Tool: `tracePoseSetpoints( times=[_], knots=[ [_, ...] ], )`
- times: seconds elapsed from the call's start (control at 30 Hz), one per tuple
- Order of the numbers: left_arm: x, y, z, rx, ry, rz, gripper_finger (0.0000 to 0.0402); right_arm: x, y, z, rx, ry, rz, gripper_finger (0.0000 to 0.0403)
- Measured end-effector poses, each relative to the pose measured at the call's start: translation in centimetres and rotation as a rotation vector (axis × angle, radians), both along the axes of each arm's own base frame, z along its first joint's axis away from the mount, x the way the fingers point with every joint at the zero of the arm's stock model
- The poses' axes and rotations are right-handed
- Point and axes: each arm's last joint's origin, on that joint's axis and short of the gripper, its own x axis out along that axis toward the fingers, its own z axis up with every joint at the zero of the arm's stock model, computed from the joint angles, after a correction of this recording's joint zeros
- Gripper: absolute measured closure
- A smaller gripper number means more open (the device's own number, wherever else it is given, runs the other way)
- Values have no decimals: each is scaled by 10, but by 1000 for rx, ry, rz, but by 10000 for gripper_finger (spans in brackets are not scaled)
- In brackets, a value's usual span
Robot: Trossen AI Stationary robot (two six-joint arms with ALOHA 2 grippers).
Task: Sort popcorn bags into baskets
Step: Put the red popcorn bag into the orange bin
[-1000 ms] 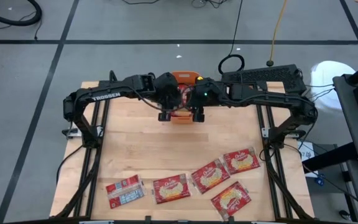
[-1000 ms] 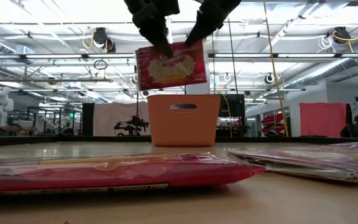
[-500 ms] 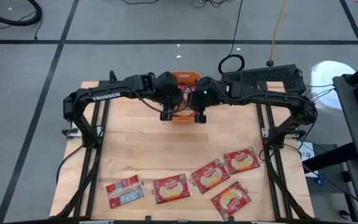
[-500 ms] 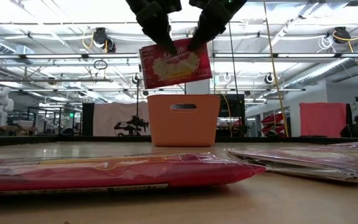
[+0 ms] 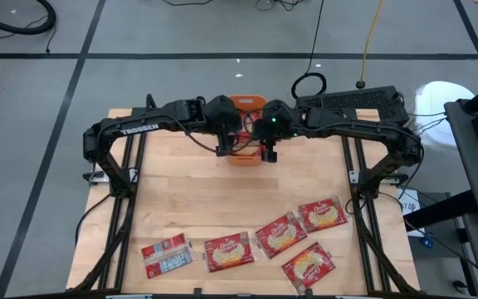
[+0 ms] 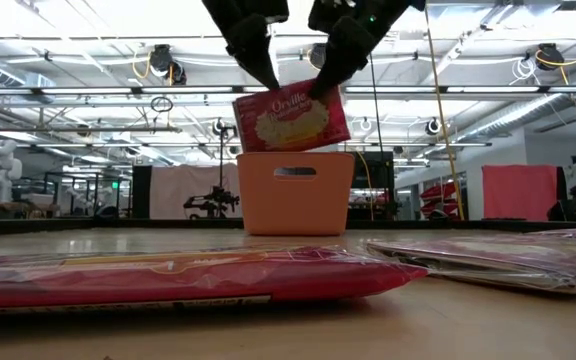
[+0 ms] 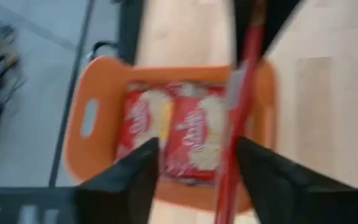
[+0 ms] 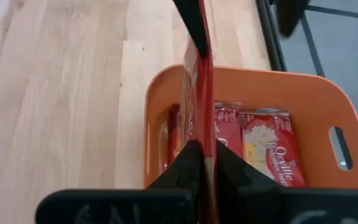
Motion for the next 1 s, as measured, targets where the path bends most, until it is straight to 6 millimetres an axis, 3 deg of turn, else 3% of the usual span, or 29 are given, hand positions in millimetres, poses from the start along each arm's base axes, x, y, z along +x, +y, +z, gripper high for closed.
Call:
tracePoseSetpoints(
  times=[0.17, 0.3, 0.47, 0.67, 1.0],
  knots=[
    [-14, 7, 8, -29, -13, 152, 98, -2, -15, -7, 31, -39, -20, 398],
    [-30, 11, 20, -69, -53, 227, 82, -9, -33, -14, 124, -96, -1, 398],
    [-49, 9, 24, -88, -115, 230, 100, -17, -53, -23, 178, -151, -14, 398],
    [-67, -3, 1, -126, -187, 228, 141, -28, -72, -37, 303, -222, -33, 398],
    [-75, -25, -42, -150, -300, 195, 180, -47, -94, -68, 447, -349, -31, 393]
  ],
)
